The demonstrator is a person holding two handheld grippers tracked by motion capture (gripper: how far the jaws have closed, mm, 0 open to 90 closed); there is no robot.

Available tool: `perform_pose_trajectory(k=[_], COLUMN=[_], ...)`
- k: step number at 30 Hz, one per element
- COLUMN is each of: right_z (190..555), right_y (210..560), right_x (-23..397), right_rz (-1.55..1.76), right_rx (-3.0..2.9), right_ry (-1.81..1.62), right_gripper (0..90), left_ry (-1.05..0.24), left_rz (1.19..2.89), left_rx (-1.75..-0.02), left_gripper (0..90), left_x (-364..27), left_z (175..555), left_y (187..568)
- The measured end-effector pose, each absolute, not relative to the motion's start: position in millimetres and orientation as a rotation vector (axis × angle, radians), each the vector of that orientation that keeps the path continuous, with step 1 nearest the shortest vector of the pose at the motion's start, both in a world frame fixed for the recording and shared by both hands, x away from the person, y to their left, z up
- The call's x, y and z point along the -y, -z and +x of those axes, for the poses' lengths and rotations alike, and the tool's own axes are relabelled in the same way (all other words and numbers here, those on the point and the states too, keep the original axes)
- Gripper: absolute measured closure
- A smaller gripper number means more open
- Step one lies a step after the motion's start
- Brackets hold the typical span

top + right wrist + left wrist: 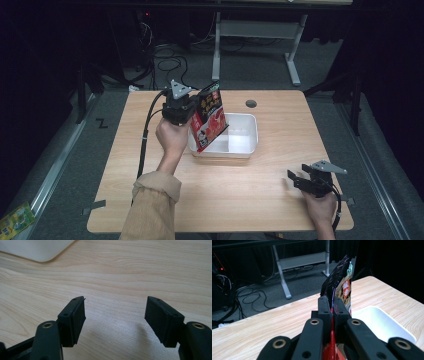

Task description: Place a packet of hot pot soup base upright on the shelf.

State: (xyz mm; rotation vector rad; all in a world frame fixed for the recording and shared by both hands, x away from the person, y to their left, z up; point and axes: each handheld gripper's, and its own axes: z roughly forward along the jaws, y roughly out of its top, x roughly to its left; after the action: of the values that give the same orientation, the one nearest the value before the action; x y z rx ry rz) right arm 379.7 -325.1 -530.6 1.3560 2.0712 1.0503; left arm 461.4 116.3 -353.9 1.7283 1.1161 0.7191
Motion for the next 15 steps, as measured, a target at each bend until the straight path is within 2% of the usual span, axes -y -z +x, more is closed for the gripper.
perform_pose_trajectory(k=[15], right_z=[380.0], right_y=[530.7], right_x=[325.1], right_rz=[1.357], right_rx=[-2.070], right_ry=[-1.049], right_gripper=[33.4], left_ry=[-0.723], left_rz=[1.717], left_rx=[-1.167], left_gripper=[87.4], left_x=[-122.1], left_z=[470.4], left_y=[368.8])
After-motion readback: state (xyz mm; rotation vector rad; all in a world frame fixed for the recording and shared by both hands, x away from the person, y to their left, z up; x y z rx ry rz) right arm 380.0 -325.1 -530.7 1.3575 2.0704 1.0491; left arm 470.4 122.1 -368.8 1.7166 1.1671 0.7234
